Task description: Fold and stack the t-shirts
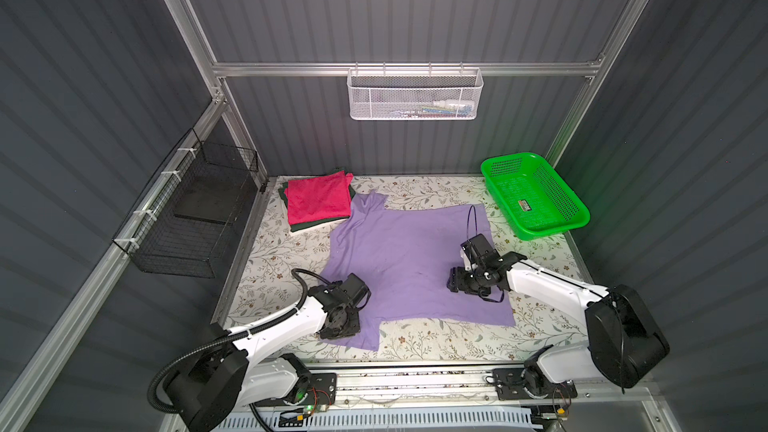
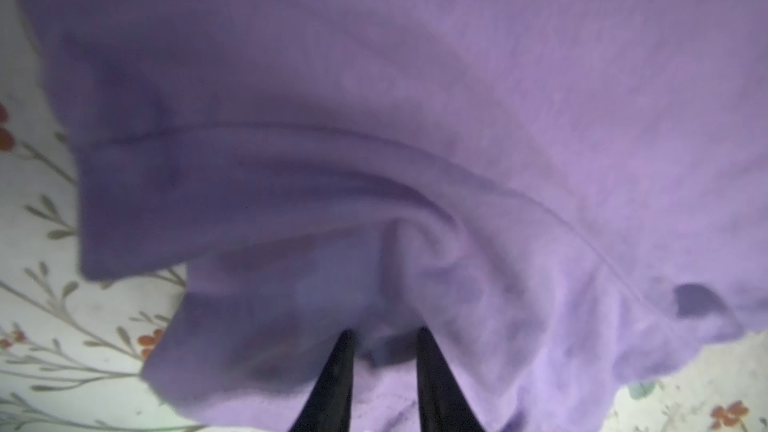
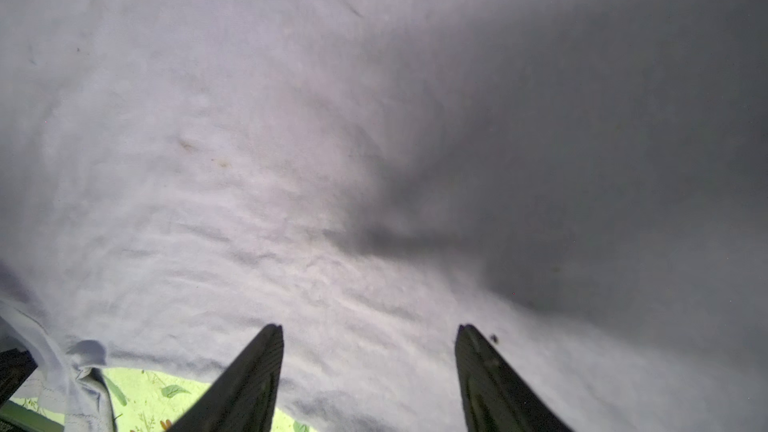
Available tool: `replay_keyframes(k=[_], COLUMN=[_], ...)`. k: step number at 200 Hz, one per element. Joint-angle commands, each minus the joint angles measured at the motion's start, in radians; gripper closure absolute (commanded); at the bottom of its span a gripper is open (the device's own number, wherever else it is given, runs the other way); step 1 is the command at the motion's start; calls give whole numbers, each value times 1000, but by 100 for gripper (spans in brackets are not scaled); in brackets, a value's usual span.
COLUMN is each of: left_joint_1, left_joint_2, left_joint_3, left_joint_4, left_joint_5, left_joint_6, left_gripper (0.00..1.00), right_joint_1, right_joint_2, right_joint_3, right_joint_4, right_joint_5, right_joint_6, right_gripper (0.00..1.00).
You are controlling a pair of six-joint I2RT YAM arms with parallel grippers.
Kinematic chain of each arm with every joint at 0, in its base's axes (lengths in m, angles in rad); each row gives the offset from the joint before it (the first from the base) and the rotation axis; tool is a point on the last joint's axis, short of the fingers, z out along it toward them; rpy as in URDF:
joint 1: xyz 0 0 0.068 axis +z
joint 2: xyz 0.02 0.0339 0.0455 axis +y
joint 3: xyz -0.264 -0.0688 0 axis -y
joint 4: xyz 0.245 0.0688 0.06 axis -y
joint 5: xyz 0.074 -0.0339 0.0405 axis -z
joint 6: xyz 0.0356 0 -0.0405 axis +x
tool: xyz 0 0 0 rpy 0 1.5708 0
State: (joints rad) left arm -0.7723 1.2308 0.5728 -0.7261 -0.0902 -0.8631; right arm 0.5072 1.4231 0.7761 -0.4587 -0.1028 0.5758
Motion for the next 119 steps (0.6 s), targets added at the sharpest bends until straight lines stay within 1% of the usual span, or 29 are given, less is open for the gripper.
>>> replay_keyframes(k=[1, 19, 39, 51, 62, 70, 84, 106, 119], left_joint_1=[-61, -149, -272, -338, -368, -374, -374, -366, -331], left_joint_2=[58, 76, 62, 42, 21, 4, -34, -74, -69], left_joint_3=[-27, -33, -56, -62, -53, -37, 30, 178, 262], left_joint_4=[4, -23, -22, -36, -66, -109, -205, -308, -338], left_joint_5=[47, 78, 160, 189, 199, 191, 123, -58, -156], left_joint_6=[-56, -133, -239, -291, -306, -300, -254, -193, -149], left_gripper=[75, 77, 78, 78, 78, 77, 76, 72, 71], right_joint_1=[-7, -14, -41, -59, -75, -82, -87, -88, -84], right_joint_2=[-10, -28, -42, -44, -39, -30, -10, -3, -23], right_joint_3=[1, -14, -23, -29, -44, -50, -67, -103, -122], right_joint_4=[-25, -22, -29, -25, -13, -11, -13, -36, -69], right_joint_5=[41, 78, 105, 109, 114, 115, 131, 141, 158], right_joint_6=[21, 47, 59, 61, 62, 63, 72, 97, 115], right_gripper=[31, 30, 29, 29, 29, 29, 29, 29, 29])
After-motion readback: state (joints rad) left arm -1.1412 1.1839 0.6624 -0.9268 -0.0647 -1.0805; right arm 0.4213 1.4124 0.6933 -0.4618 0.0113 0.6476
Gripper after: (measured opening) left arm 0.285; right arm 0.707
